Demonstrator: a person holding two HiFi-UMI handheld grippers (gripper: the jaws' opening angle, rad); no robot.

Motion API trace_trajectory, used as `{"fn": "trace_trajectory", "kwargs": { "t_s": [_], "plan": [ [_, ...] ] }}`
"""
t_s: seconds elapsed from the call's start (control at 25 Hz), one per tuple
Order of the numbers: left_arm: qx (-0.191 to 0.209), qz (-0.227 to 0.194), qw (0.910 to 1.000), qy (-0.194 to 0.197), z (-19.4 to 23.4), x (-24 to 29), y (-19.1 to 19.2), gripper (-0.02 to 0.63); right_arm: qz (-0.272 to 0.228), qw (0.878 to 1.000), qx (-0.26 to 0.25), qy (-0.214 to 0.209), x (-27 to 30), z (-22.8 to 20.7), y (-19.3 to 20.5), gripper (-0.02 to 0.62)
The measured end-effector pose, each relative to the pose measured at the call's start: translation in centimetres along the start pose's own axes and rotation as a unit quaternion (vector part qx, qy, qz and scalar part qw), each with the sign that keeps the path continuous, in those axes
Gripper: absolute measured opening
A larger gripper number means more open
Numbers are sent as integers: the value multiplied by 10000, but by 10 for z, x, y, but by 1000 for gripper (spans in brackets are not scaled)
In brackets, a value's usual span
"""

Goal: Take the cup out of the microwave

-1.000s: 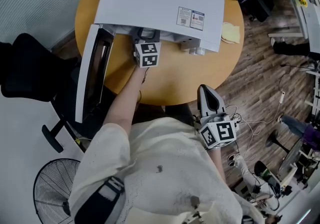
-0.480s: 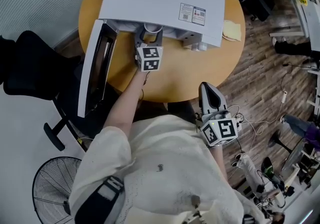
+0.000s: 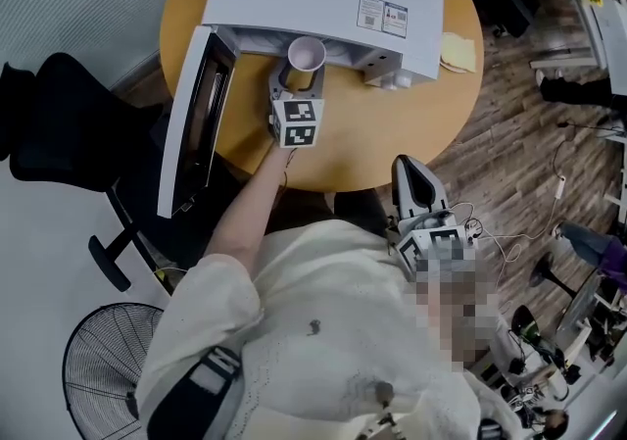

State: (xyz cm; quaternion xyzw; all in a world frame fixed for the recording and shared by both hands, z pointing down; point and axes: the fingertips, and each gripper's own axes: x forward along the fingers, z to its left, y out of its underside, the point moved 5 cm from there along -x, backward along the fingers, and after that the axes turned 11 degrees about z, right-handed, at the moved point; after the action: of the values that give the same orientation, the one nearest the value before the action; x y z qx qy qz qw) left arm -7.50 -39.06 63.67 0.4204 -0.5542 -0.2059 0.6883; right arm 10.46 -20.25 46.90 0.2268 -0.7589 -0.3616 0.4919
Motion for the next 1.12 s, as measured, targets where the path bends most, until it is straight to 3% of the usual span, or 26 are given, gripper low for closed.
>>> {"fn": "trace_trajectory", "kwargs": {
  "t_s": [1.12],
  "plan": [
    [336,3,9987,376,-33,-103,40,265,63,9991,-210,-365,-2,25,24,8]
  ]
}}
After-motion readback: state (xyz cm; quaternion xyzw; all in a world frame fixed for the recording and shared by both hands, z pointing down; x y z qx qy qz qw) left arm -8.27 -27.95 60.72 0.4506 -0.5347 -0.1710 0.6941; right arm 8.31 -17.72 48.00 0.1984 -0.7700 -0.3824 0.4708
